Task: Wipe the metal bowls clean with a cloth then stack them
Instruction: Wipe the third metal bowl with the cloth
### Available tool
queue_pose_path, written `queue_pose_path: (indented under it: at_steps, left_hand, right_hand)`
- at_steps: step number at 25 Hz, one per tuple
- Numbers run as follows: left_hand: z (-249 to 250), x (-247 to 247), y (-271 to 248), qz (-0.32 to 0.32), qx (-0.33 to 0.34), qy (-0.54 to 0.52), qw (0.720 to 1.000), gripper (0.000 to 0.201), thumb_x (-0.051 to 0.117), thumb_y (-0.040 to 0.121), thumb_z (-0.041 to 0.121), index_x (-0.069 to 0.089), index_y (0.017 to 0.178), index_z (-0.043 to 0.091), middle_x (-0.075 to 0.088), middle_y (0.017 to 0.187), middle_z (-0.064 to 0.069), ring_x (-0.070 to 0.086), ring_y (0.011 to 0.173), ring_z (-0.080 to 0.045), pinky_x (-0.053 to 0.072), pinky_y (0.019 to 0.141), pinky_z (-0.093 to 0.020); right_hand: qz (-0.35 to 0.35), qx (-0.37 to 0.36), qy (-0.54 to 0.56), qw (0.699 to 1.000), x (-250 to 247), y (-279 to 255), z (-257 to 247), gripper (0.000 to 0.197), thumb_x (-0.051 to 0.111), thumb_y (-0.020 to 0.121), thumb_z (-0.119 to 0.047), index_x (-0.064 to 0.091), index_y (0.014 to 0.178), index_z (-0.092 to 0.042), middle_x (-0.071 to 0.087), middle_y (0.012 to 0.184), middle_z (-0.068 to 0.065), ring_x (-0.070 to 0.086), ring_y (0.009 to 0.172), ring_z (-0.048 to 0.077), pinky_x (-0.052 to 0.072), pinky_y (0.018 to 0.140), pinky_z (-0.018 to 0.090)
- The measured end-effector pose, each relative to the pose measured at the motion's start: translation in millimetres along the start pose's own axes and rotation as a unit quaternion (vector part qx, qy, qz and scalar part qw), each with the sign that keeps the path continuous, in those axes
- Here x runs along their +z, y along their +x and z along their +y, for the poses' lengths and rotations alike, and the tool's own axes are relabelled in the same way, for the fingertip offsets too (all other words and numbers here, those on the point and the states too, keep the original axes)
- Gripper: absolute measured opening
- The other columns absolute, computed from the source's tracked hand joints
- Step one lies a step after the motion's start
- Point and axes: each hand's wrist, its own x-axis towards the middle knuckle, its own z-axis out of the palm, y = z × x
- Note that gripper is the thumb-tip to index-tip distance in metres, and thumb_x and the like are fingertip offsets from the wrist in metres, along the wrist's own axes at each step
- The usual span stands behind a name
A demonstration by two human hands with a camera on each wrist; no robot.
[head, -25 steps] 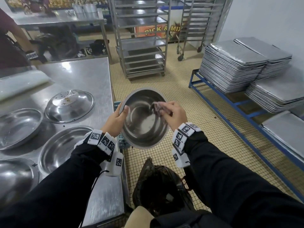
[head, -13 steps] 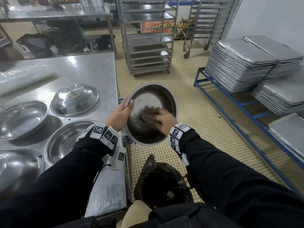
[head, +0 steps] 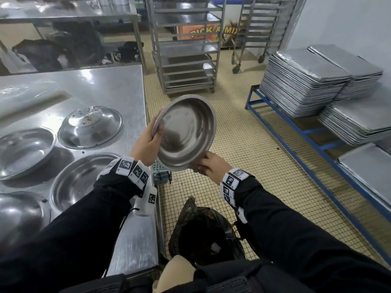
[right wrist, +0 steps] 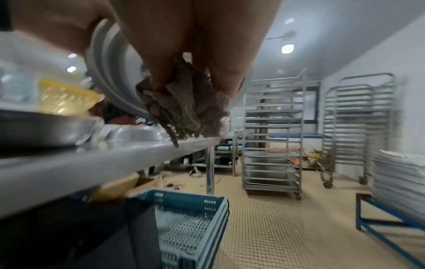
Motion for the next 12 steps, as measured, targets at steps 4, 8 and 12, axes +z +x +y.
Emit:
queue_pose_path:
  at_steps: [4,8,12]
  left_hand:
    - [6.3,5.4,-6.2,0.044,-0.03,-0.036,0.998,0.047,0.03,0.104,0.033,0.027,0.15,0.024,0.05,0.125,0.011,0.051,0.103,0.012,0.04,0.077,0.001]
    - [17.5,18.5,-23.0,0.091,-0.085,-0.103,0.987,0.048,0.029,0.104,0.038,0.033,0.147,0.016,0.045,0.13,0.008,0.04,0.123,-0.006,0.03,0.083,0.003]
    - [19.6,21.7,-30.8,0.116,-0.081,-0.119,0.983,0.039,0.033,0.103,0.04,0.044,0.136,0.023,0.056,0.117,0.012,0.053,0.111,-0.003,0.036,0.085,-0.003]
  right_hand:
    - [0.244,0.094,0.085,0.961,-4.2,-5.8,-12.1,0.027,0.051,0.095,-0.018,0.063,0.118,-0.01,0.054,0.102,-0.001,0.052,0.085,0.006,0.051,0.082,0.022]
    - [0.279,0.071,0.153,0.945,7.8,0.1,-50.9,0.027,0.05,0.096,-0.022,0.062,0.12,-0.018,0.06,0.118,0.001,0.056,0.106,0.014,0.046,0.094,0.023]
    - [0.113,-0.102,0.007,0.988,37.6,1.4,-59.0,0.045,0.038,0.099,-0.033,0.044,0.14,-0.015,0.047,0.141,0.006,0.036,0.135,0.02,0.025,0.114,0.033]
